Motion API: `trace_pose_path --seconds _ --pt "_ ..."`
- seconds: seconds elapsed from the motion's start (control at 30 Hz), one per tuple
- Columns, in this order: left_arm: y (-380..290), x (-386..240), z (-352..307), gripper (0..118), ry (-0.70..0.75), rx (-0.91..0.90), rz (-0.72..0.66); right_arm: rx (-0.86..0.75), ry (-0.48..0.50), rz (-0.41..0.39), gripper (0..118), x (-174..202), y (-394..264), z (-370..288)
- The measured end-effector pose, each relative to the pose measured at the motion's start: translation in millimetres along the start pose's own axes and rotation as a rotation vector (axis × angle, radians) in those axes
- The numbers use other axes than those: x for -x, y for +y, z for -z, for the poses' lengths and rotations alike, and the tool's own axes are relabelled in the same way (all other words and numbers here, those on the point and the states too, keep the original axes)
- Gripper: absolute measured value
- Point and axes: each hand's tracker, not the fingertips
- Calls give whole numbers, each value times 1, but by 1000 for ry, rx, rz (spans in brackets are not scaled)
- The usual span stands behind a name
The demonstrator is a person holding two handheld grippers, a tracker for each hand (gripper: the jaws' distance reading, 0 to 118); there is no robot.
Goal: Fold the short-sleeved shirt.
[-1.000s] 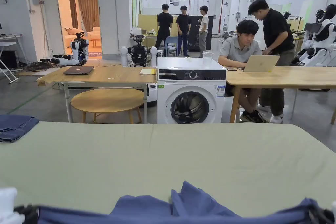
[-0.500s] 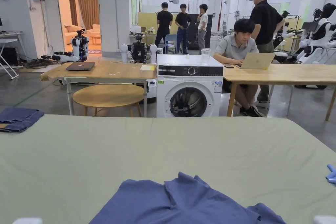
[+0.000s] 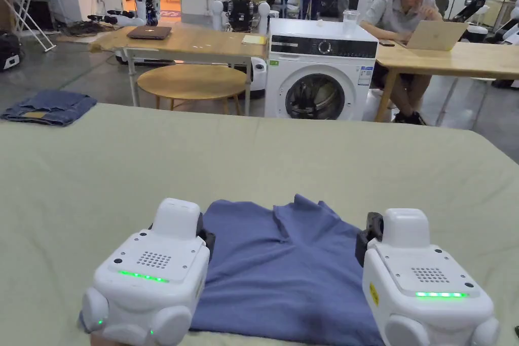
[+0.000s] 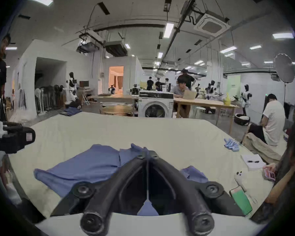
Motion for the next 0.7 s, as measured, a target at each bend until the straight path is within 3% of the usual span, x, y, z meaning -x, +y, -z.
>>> trace_pose_path --seconds 0.07,0.33,0.47,0.5,0.53,0.57,0.6,0.7 --pt "-8 11 -2 0 33 23 14 22 52 13 0 1 -1 0" --pt "-71 126 -10 0 197 287 -145 74 69 46 0 3 -11 9" --pt "-98 156 -12 3 146 394 -184 124 93 45 0 9 -20 22" --pt "-103 159 -10 23 147 405 -165 130 96 41 0 11 -18 25" --pt "-109 162 -6 74 137 428 -151 140 94 32 0 13 -21 29" --pt "-112 163 -4 113 127 427 -153 148 96 27 0 15 -24 31" --pt "-113 161 -4 118 127 413 -162 158 100 22 0 17 -27 34" --pt "-118 167 13 118 108 416 -201 180 98 9 0 20 -31 42"
